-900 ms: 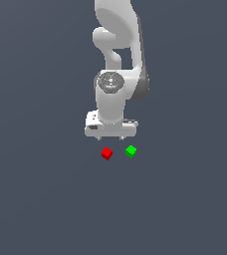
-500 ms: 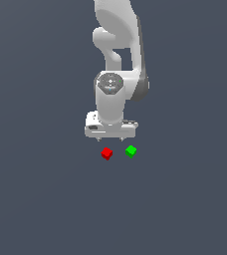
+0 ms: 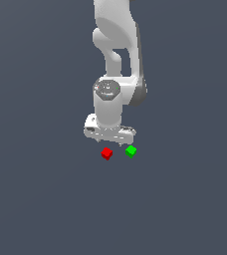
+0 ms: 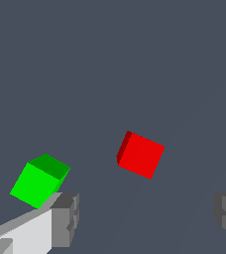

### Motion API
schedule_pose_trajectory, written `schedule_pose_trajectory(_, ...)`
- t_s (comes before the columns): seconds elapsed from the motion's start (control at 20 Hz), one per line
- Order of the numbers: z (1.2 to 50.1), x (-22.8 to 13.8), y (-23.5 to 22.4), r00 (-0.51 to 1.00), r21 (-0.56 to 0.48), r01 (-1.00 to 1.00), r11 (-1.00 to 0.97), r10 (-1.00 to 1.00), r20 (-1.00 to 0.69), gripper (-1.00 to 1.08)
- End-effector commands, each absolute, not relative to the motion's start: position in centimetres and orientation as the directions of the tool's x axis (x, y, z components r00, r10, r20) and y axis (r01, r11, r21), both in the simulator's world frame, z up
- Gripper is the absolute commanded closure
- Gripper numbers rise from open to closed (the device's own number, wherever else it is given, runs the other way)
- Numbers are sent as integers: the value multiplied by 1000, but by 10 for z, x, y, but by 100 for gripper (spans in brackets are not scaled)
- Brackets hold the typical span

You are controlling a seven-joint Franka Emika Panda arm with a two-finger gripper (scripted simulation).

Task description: Stack the red cube on top of the green cube.

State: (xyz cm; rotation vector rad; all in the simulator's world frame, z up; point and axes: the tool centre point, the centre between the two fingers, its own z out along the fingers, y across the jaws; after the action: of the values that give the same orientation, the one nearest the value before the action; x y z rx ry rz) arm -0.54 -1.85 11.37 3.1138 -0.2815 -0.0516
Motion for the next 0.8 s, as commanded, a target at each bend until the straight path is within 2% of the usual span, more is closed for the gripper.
schedule_pose_trajectory(0.0, 106, -4, -21, 969, 16, -244, -970, -245, -26, -92)
schedule_pose_trajectory(0.35, 86, 1, -28, 906, 8, -423, -906, -423, -10, -92)
schedule_pose_trajectory(0.75, 72, 3, -33, 848, 2, -530, -848, -530, -1, -92)
